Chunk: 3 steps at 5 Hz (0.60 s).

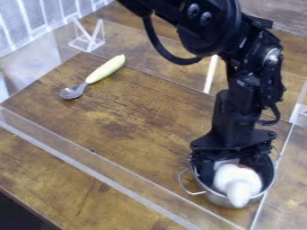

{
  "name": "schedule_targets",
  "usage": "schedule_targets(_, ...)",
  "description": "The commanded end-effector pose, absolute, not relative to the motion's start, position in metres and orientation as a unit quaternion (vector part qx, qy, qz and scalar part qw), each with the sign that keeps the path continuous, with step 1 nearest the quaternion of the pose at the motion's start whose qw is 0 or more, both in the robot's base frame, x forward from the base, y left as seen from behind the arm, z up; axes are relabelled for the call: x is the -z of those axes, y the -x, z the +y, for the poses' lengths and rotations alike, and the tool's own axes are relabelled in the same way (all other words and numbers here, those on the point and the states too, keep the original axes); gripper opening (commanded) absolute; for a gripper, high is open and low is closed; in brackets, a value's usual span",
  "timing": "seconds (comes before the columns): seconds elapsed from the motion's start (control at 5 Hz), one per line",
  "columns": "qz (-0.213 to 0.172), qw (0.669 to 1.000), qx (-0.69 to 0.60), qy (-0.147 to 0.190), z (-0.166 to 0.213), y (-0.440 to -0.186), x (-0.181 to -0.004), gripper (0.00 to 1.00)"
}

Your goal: Remove the mushroom from the silver pot and put it on the table

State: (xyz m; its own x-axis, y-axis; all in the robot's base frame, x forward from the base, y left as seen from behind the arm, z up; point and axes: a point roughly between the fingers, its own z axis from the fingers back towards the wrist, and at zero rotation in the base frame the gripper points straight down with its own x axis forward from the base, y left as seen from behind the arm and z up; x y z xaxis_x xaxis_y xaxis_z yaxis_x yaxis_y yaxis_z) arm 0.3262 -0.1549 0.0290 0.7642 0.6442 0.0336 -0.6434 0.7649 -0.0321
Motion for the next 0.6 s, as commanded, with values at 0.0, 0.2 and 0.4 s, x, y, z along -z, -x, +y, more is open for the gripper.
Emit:
schedule_targets(0.0, -0.042, 0.941, -0.336, 0.023, -0.1596, -0.3319, -0.0477, 1.00)
schedule_targets(0.2, -0.043, 0.941, -0.335, 0.021, -0.1606, -0.3327, -0.0465, 1.00)
schedule_targets(0.4, -0.043, 0.941, -0.335, 0.019, -0.1619, -0.3335, -0.0456, 1.00)
